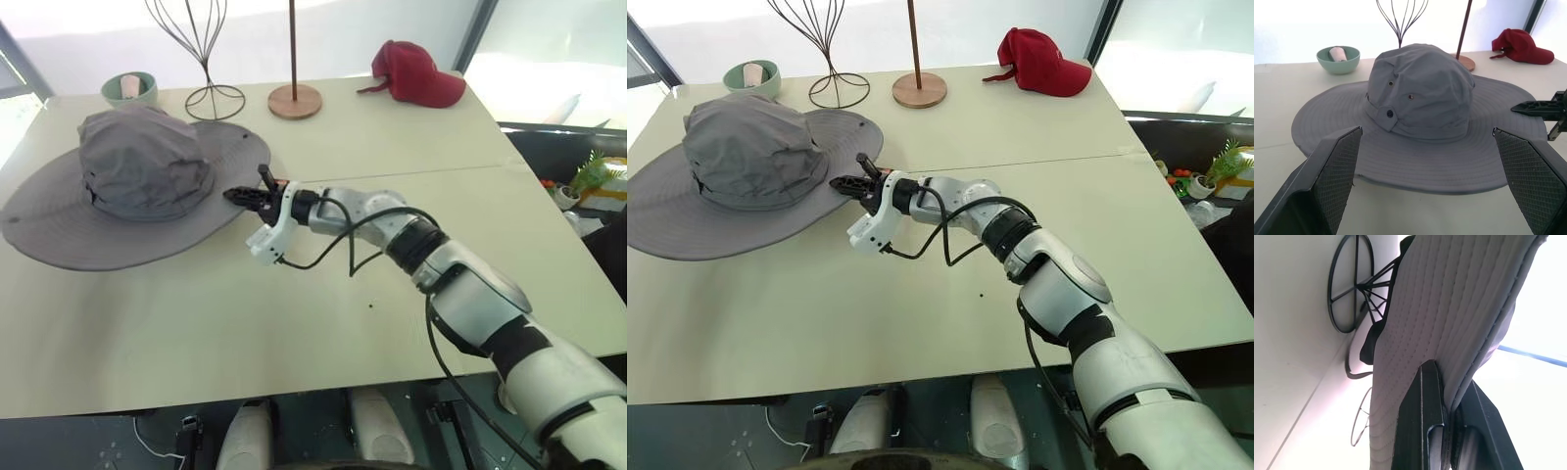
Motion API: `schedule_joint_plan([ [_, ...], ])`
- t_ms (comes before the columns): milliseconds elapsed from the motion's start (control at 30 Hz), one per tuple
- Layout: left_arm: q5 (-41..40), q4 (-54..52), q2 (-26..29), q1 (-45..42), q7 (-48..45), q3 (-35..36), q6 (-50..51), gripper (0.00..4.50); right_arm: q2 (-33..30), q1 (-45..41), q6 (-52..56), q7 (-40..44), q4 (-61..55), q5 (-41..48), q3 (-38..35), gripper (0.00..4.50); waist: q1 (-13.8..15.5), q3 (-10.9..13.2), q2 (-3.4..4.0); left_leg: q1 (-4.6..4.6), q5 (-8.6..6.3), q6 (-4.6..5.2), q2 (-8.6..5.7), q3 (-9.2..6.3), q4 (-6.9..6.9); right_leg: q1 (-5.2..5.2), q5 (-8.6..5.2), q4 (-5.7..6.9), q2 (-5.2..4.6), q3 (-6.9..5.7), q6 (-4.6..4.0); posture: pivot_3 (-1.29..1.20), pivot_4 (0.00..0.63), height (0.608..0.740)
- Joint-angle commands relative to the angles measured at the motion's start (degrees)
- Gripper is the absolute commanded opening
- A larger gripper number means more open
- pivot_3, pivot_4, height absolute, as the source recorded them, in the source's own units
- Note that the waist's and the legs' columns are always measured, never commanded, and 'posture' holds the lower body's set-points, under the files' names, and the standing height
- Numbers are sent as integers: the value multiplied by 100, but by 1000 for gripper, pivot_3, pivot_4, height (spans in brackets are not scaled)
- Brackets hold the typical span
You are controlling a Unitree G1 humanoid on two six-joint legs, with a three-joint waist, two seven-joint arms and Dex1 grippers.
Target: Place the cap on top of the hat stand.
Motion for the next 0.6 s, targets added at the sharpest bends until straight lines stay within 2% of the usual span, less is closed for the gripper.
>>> schedule_joint_plan([
  [33,47,29,103,-26,-34,73,-27,4500,7,-157,198,-238,48,-53,-30,48,3,0,-1,0,0,0,0,0,0,0,0,0,0,0,0,0,150,740],
  [167,83,2,82,-20,-60,72,-8,4500,23,-142,181,-195,107,20,-33,48,1,0,-1,0,0,0,0,0,0,1,0,0,0,0,1,0,150,740],
  [267,92,-22,61,-1,-75,75,0,4500,29,-61,56,55,138,297,-144,985,0,0,-1,0,0,0,0,0,0,1,0,0,0,0,1,0,150,740],
  [467,147,-62,33,31,-122,62,-6,4500,-80,34,22,250,-14,428,-120,4108,-4,0,-1,0,0,0,0,0,0,1,0,0,0,0,1,0,150,740],
  [600,247,-83,0,91,-192,43,-41,4500,-441,195,-201,587,-445,553,-176,4108,15,0,-2,0,0,0,0,0,0,3,0,-1,0,0,1,0,150,740],
])
